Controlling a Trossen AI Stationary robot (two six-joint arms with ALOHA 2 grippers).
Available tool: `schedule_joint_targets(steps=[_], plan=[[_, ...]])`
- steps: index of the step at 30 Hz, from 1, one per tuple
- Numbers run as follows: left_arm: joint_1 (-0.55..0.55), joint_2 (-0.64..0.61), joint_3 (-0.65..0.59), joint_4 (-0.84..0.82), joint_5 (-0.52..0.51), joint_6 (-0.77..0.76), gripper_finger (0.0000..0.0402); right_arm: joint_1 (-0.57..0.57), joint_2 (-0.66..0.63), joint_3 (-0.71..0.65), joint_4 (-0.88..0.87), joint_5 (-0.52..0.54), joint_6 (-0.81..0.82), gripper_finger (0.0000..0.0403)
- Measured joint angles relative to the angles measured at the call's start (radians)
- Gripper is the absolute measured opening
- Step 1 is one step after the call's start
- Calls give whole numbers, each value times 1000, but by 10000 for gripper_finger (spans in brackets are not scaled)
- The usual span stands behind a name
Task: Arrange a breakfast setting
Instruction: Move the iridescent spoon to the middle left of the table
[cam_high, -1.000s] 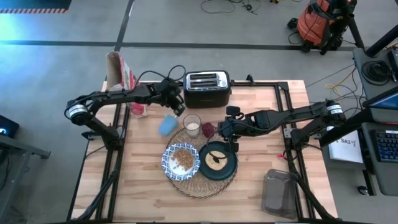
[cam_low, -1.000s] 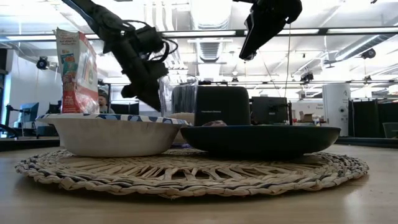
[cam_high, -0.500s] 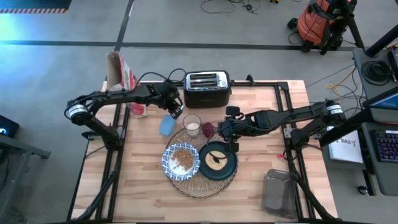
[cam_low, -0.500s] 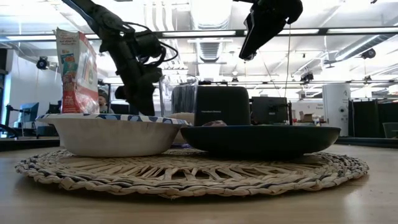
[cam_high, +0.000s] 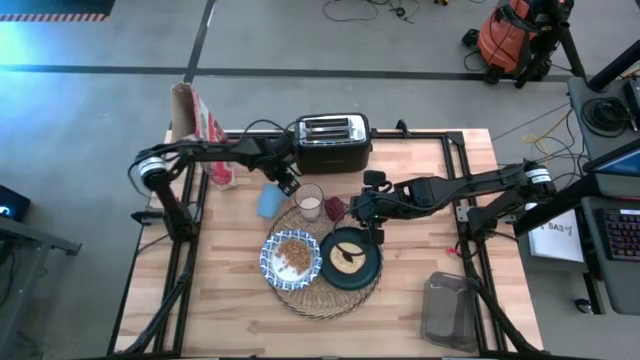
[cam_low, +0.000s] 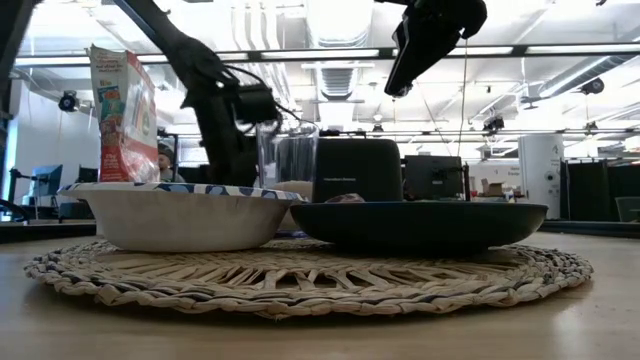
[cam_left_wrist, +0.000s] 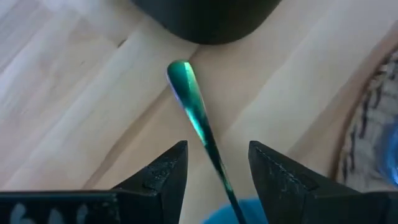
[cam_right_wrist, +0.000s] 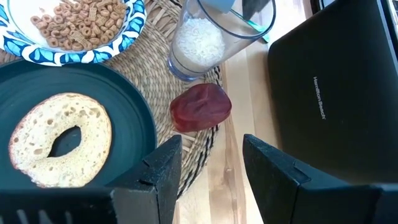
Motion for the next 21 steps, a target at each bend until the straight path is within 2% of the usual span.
schedule_joint_targets(steps=[8, 21], plan=[[-1, 144, 141, -107, -6, 108, 153, 0, 0, 0, -13, 0, 28, 160], [0, 151, 98, -68, -21, 113, 145, 0, 0, -1, -21, 0, 10, 160]])
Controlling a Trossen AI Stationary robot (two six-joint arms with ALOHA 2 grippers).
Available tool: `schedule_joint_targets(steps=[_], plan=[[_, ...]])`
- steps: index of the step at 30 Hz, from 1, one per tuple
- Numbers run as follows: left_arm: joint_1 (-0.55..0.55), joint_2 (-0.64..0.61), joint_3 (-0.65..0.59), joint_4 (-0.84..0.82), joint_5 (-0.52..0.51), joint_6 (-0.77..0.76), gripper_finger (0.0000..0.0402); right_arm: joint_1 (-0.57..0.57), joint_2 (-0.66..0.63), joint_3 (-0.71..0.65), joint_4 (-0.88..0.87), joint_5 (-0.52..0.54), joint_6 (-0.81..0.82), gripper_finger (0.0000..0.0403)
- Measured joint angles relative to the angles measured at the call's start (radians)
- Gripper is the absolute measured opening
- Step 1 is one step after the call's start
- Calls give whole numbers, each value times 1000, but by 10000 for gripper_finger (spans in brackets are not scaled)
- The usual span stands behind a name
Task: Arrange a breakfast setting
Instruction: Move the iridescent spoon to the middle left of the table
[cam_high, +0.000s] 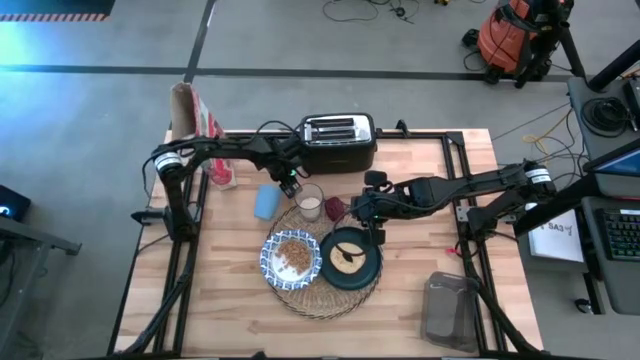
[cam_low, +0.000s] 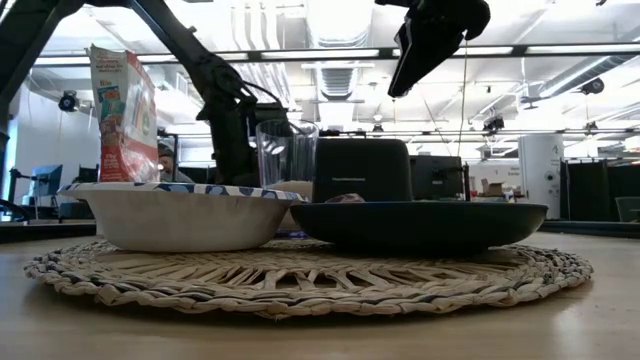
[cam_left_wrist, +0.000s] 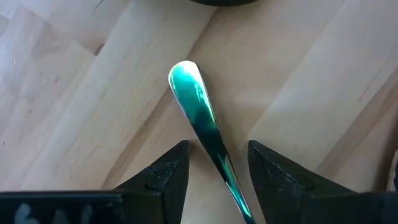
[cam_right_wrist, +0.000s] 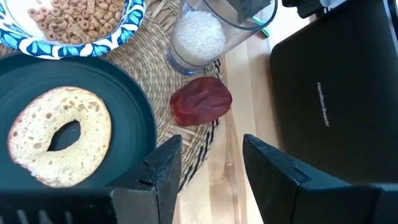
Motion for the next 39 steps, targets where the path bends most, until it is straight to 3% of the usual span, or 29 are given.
schedule_joint_targets(steps=[11, 23, 39], plan=[[0, 1, 5, 4, 4, -40, 13, 0, 0, 0, 0, 2, 1, 160], [0, -20, 23, -13, 18, -73, 4, 0, 0, 0, -5, 2, 22, 160], [-12, -313, 27, 8, -2, -122, 2, 0, 0, 0, -36, 2, 54, 160]])
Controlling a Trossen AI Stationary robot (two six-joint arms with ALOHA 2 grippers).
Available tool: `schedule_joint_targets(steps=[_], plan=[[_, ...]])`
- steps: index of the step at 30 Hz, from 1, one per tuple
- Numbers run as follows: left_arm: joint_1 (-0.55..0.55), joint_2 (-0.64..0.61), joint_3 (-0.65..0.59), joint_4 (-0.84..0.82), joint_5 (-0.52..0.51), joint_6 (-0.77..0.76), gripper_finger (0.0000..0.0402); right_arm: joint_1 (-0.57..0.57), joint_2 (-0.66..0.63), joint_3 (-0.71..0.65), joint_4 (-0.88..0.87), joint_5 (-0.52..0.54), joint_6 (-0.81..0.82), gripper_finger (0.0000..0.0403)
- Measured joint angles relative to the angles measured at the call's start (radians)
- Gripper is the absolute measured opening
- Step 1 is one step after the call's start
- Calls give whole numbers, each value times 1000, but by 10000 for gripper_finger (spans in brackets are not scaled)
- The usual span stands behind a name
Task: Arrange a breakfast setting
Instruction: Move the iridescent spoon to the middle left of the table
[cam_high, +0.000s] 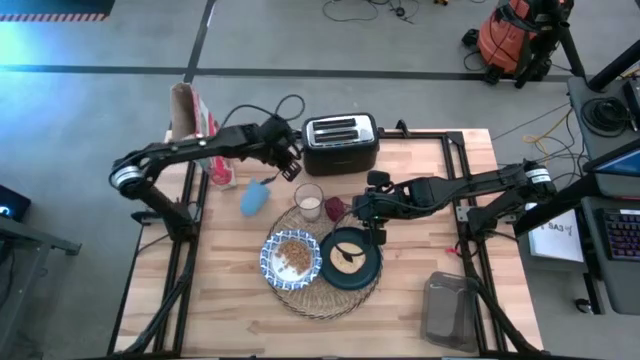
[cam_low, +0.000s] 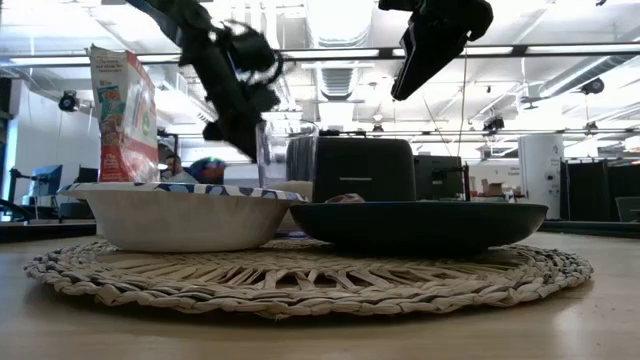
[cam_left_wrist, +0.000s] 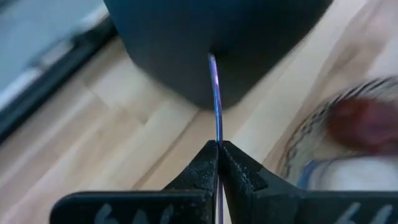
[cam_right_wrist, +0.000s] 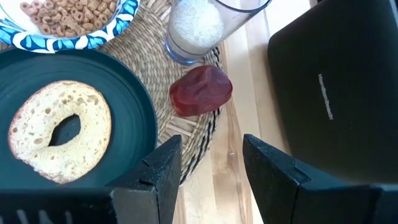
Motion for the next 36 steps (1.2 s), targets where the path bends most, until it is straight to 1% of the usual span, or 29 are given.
schedule_joint_targets(steps=[8, 14, 17, 22, 24, 26, 28, 30, 32, 33, 36], plan=[[-54, -167, 0, 98, -4, -10, 1, 0, 0, 0, 0, 0, 0, 160], [-154, -268, 0, 207, -20, -4, 0, 1, 0, 0, 5, 0, 0, 160], [-231, -299, -1, 253, -95, 21, 0, 1, 0, 0, 13, -17, -1, 160], [-396, -318, -24, 288, -282, 80, 0, 1, 0, 0, 105, -129, -12, 160], [-470, -311, -44, 301, -366, 137, 0, 1, 0, 0, 153, -194, -31, 160], [-539, -304, -71, 308, -463, 224, 0, 1, 0, 0, 191, -247, -58, 160], [-594, -300, -103, 320, -565, 316, 0, -1, -6, 0, 202, -279, -76, 160], [-643, -300, -132, 320, -647, 391, 0, -7, -11, 0, 207, -285, -77, 160], [-687, -300, -160, 340, -686, 451, 0, -13, -15, 0, 210, -292, -49, 160], [-706, -300, -174, 352, -685, 476, 0, -16, -17, 0, 219, -309, -35, 160], [-763, -298, -200, 378, -685, 565, 0, -21, -20, 0, 252, -389, 40, 160]])
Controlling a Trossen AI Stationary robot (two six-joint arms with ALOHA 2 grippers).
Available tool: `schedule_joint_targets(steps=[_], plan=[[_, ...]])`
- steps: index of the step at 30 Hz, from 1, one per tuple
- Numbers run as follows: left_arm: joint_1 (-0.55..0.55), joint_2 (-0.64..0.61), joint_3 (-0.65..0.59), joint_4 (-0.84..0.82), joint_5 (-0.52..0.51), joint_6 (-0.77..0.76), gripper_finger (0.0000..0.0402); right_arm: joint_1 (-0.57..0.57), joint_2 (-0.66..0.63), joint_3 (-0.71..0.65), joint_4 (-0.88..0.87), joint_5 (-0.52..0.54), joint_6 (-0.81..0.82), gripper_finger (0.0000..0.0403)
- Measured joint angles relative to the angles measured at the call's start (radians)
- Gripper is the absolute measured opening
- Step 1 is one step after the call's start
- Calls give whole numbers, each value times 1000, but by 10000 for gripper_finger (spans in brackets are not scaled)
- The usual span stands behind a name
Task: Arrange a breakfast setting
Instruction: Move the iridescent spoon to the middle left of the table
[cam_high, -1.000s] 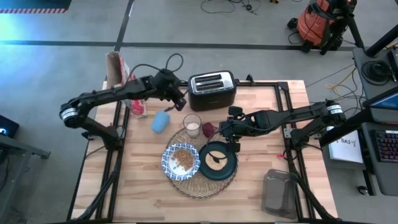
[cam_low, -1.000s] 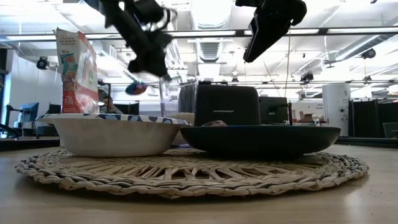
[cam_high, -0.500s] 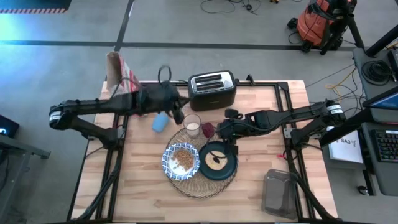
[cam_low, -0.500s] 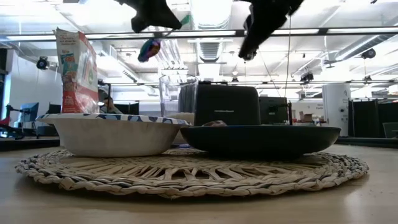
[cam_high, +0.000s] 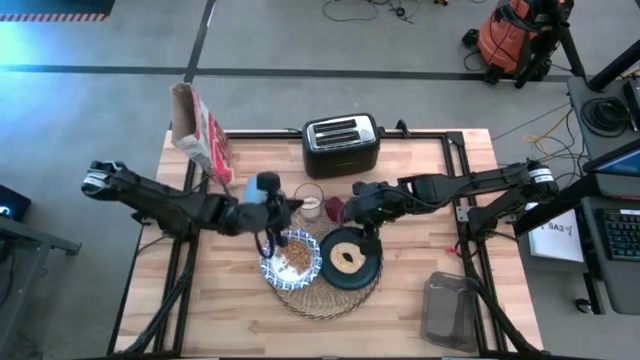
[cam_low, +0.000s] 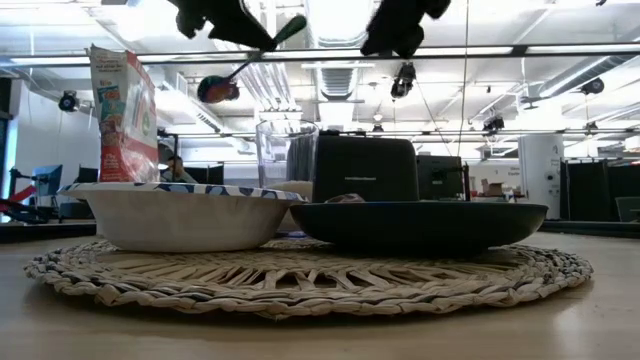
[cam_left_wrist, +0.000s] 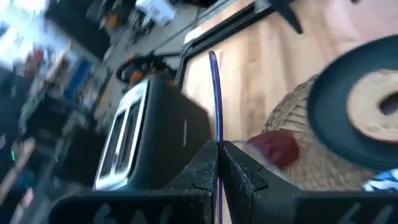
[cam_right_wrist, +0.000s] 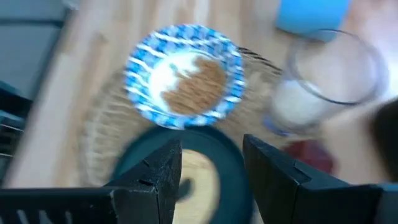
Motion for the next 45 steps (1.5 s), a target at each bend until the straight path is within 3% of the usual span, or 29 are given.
schedule_joint_targets(steps=[4, 11, 20, 28, 32, 36, 41, 45], plan=[[-74, 2, -10, 19, -2, 133, 0, -1, 1, 0, 13, -74, 122, 160], [-180, 13, -14, 21, -13, 428, 0, -2, 5, 0, 33, -97, 389, 160], [-243, 147, -17, 101, -318, 813, 0, -13, 6, -3, 243, -285, 502, 160], [-271, 251, -17, 272, -445, 1113, 0, -93, 9, -4, 258, -286, 586, 160], [-289, 277, -9, 357, -444, 1190, 0, -156, 15, -5, 242, -299, 633, 160], [-291, 281, 6, 400, -428, 1197, 0, -193, 34, -5, 244, -405, 635, 160], [-291, 284, 21, 510, -246, 1259, 0, -200, 63, -5, 244, -440, 634, 160], [-288, 294, 32, 534, -216, 1278, 0, -201, 74, -5, 252, -470, 632, 160]])
